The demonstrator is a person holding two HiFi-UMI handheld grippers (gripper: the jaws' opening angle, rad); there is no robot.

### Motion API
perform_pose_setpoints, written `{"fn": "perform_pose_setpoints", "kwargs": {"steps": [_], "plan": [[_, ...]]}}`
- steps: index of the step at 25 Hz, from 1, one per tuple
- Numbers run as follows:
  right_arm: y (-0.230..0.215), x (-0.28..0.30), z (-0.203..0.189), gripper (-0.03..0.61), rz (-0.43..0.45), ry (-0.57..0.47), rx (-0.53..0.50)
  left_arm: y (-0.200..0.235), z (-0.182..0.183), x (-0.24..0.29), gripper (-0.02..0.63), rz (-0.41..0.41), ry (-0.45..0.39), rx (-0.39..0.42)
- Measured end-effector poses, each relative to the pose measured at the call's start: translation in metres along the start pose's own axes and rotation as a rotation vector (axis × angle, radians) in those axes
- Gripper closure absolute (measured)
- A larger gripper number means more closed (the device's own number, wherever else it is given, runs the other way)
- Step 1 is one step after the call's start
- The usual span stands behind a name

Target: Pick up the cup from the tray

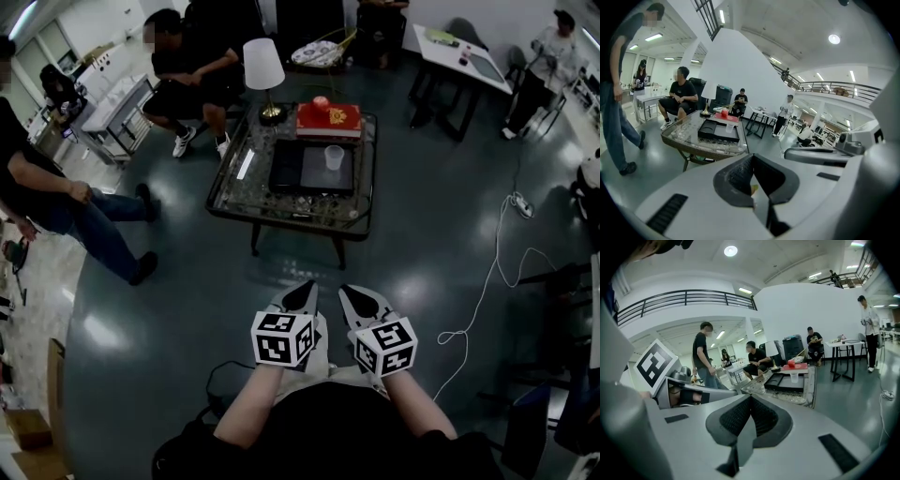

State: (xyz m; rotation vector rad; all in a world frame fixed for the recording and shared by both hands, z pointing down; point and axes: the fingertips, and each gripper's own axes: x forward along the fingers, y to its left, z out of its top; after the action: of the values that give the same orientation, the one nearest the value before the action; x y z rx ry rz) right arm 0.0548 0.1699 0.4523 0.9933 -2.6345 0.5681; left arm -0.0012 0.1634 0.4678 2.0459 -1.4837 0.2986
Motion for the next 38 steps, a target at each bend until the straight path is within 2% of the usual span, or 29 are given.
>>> {"fn": "perform_pose_setpoints", "kwargs": {"steps": [23,38], "plan": [[-0.083,0.126,0.084,0.568,-0.061,0.01,0.016,0.076,0.103,0.11,0.605,-0.048,0.042,0.021],[-0.116,0.211,0.127,0.568,-0.079,0.023,0.027,0.127,0.161,0.174,0.604,-0.088,0.074,0.038]]}}
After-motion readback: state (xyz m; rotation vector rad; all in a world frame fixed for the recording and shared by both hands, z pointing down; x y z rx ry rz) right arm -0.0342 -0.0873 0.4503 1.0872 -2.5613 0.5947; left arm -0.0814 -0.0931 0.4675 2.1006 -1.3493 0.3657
